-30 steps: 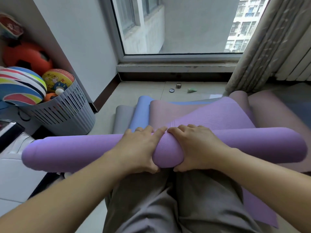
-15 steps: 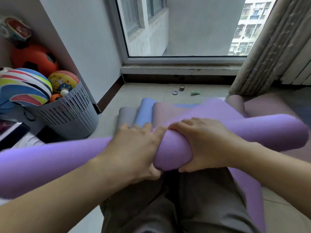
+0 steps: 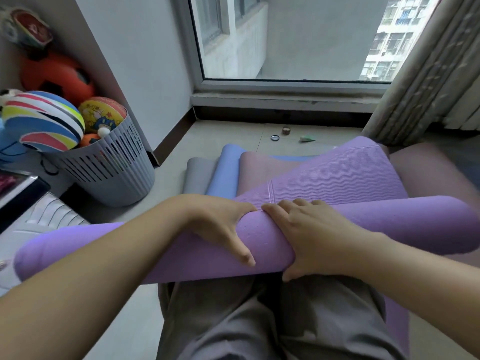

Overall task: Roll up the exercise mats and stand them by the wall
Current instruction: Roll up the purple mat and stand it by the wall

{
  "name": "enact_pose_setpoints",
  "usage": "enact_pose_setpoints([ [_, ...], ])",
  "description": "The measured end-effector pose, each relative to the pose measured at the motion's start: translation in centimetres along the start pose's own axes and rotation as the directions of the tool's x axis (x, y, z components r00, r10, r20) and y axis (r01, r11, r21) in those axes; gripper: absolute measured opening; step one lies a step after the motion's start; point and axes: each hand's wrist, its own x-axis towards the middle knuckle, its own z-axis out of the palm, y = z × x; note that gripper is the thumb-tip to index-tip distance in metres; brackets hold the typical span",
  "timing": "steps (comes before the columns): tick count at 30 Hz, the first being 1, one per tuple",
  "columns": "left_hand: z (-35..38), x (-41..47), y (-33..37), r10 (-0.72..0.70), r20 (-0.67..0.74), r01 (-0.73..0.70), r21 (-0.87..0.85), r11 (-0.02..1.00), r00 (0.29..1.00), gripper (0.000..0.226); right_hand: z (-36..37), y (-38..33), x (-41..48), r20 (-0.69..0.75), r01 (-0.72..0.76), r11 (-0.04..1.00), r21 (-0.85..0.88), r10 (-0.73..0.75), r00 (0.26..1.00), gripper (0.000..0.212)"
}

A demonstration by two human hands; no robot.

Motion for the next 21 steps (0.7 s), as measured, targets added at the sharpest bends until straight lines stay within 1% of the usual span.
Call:
enact_pose_setpoints([
  [1,0.0,-0.1,0.2,0.001,-0.009,-0.001,0.014,1.0,1.0,0.08,0.2,0.0,0.1,0.001,-0.006,1.0,0.014,0.006,1.0,0.102],
  [2,0.4,-0.2,0.5,0.005,-0.059,0.0,0.082,0.997,0.998,0.079,0.2,0.1,0.3,0.009,-0.01,0.999,0.043,0.01,1.0,0.1],
  [3,1.2,-0.3,0.9,0.021,-0.149,0.011,0.212,0.977,0.989,0.081,0.1,0.4,0.6,0.02,-0.011,0.997,0.082,0.01,1.0,0.1],
  [5,3.0,-0.5,2.0,0.089,-0.317,0.085,0.496,0.864,0.944,0.093,-0.3,1.4,1.6,0.053,-0.004,0.988,0.157,-0.004,0.999,0.102],
  [6,3.7,-0.5,2.3,0.104,-0.362,0.124,0.555,0.823,0.927,0.1,-0.7,1.8,2.1,0.085,-0.007,0.98,0.198,-0.01,0.996,0.102],
  [7,4.1,-0.3,2.4,0.1,-0.387,0.15,0.564,0.812,0.917,0.105,-1.0,2.1,2.5,0.121,-0.015,0.972,0.233,-0.013,0.993,0.102],
  [9,3.8,0.0,1.9,0.1,-0.413,0.13,0.495,0.859,0.905,0.106,-1.1,2.3,2.7,0.141,-0.025,0.967,0.253,-0.011,0.99,0.103],
  [10,3.6,0.3,1.4,0.104,-0.412,0.1,0.443,0.891,0.905,0.105,-1.0,2.2,2.4,0.112,-0.03,0.973,0.228,0.004,0.994,0.105],
  [13,2.4,0.6,0.2,0.088,-0.338,0.014,0.29,0.957,0.937,0.104,0.5,0.9,0.9,-0.082,-0.045,0.998,0.042,0.049,0.995,0.114],
  [15,1.8,0.7,-0.3,0.065,-0.295,0.0,0.215,0.977,0.953,0.102,1.6,0.4,0.7,-0.157,-0.055,0.998,-0.001,0.054,0.986,0.111],
  [17,2.1,0.6,-0.3,0.057,-0.345,0.034,0.252,0.967,0.937,0.1,1.9,0.7,1.1,-0.192,-0.055,0.998,0.028,0.059,0.98,0.103],
  [19,3.5,0.7,0.3,0.076,-0.446,0.107,0.372,0.922,0.892,0.101,1.6,1.0,1.4,-0.191,-0.05,0.997,0.054,0.059,0.98,0.097],
  [21,4.4,0.7,0.9,0.092,-0.508,0.155,0.422,0.893,0.856,0.102,1.2,1.4,1.5,-0.186,-0.05,0.996,0.071,0.063,0.98,0.094],
])
